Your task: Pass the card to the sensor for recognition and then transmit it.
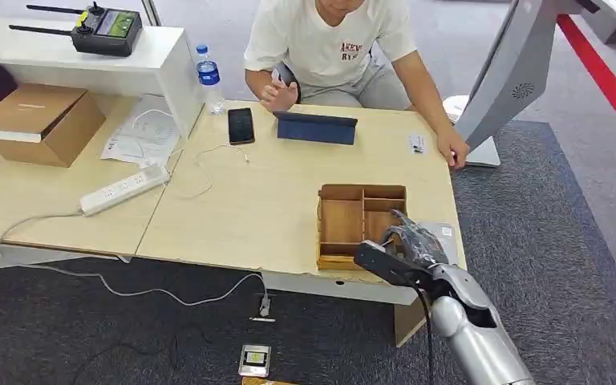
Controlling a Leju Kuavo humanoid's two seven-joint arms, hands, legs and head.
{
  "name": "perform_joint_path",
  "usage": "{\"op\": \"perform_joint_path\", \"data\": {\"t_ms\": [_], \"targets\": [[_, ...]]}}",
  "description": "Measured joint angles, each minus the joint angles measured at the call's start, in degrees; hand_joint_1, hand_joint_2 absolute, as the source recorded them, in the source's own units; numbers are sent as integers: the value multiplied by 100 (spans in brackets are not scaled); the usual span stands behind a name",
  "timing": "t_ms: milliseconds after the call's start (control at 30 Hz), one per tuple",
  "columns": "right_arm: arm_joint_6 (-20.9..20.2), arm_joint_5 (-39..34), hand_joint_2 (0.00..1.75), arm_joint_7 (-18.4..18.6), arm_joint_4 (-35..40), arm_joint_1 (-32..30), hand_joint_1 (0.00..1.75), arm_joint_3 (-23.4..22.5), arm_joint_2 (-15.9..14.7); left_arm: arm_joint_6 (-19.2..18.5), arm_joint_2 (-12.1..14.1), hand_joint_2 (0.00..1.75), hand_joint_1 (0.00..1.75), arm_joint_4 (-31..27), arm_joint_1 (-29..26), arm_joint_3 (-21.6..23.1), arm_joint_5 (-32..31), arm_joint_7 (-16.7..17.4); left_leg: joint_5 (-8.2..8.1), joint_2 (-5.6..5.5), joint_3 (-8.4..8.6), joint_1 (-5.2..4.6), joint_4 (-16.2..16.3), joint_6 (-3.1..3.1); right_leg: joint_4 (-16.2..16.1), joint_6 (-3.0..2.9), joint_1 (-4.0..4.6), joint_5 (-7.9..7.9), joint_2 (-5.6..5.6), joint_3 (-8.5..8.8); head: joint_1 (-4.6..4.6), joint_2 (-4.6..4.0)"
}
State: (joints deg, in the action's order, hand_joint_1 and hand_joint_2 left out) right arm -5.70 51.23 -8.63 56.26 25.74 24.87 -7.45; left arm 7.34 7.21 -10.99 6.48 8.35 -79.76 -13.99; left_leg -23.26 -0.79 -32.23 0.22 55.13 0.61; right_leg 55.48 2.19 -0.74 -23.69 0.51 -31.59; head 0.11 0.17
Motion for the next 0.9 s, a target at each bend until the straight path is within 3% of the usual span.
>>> {"op": "perform_joint_path", "data": {"t_ms": [67,133,400,467,533,567,600,633,900], "targets": [[22,0,175,9,-22,9,105,7,9,0,0,0,0,0,0,0,2,0,0,0,0,0,0,0,0,0,0,0,0,0,-2,2],[31,2,175,11,-42,22,93,13,11,0,0,0,0,0,0,2,2,0,0,0,0,0,0,0,0,0,0,0,0,0,-2,0],[94,11,175,42,-105,34,89,26,15,-8,0,0,0,0,0,15,11,0,0,0,1,0,0,0,0,0,0,1,0,2,-2,0],[101,11,175,41,-116,37,101,31,17,-9,0,0,0,0,0,24,13,2,0,0,2,0,0,0,0,0,0,1,0,2,-2,2],[107,11,175,41,-129,43,98,33,20,-9,0,0,0,0,0,37,13,0,0,0,3,0,0,0,0,0,0,1,0,2,-2,2],[107,11,175,42,-129,44,112,35,20,-9,0,0,0,0,0,44,13,0,0,0,2,0,0,0,0,0,0,1,0,2,0,2],[120,20,175,41,-133,45,150,35,24,-9,0,0,0,0,0,46,17,0,0,0,2,0,0,0,0,0,0,1,0,2,0,2],[151,22,175,41,-144,46,175,37,28,-13,0,0,0,0,0,50,20,-4,0,0,3,0,0,0,0,0,0,1,0,3,0,2],[420,-17,175,28,-181,140,175,6,15,-13,0,0,0,0,-4,61,33,-44,3,0,1,0,1,0,0,0,-1,2,0,2,-2,2]]}}
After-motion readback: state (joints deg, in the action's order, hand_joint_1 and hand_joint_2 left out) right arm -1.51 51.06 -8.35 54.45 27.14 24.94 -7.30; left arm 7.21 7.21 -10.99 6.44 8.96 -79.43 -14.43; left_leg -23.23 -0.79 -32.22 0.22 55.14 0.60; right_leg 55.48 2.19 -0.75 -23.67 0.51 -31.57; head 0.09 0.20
